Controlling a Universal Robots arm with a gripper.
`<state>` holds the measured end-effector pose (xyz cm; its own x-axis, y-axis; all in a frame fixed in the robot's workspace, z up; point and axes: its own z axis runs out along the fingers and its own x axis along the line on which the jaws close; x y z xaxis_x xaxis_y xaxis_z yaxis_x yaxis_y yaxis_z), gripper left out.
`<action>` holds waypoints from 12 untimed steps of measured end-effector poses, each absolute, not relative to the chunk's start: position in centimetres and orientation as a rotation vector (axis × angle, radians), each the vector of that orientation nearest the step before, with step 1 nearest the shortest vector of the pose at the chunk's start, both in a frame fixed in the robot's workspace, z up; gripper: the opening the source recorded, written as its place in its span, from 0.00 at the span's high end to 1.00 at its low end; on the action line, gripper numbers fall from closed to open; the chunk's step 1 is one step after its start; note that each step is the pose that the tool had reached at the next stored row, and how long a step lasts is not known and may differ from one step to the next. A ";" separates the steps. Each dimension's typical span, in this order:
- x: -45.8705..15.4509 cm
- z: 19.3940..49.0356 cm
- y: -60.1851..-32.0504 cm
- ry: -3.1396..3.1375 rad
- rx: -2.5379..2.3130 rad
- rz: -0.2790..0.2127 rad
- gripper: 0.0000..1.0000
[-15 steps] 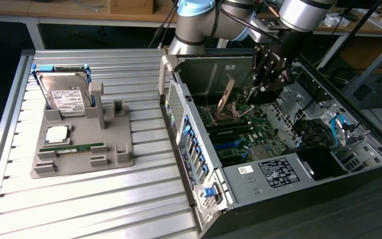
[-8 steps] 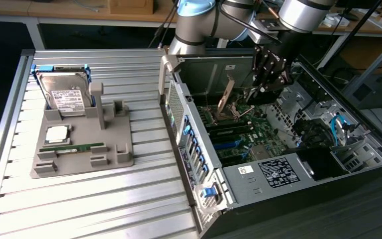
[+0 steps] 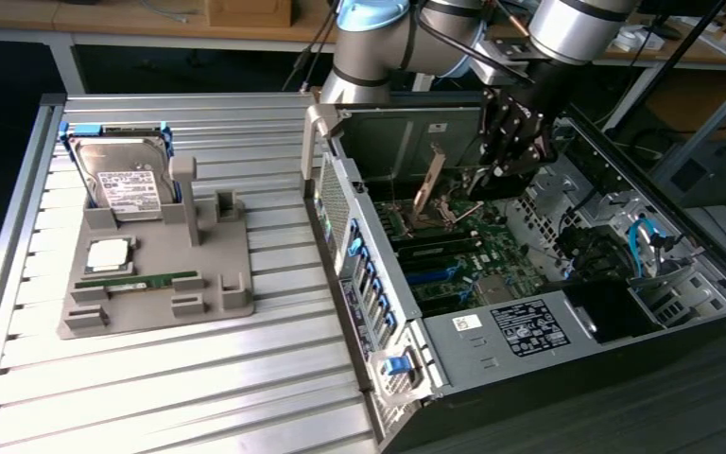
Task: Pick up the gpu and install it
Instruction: 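Insert the gpu into the slot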
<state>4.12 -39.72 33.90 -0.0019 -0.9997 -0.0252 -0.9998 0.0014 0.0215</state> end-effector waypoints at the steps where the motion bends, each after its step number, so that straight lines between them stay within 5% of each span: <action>1: 4.1 33.9 -39.7 2.221 -2.217 0.052 0.73; 12: 4.1 33.6 -39.8 2.221 -2.217 0.052 0.73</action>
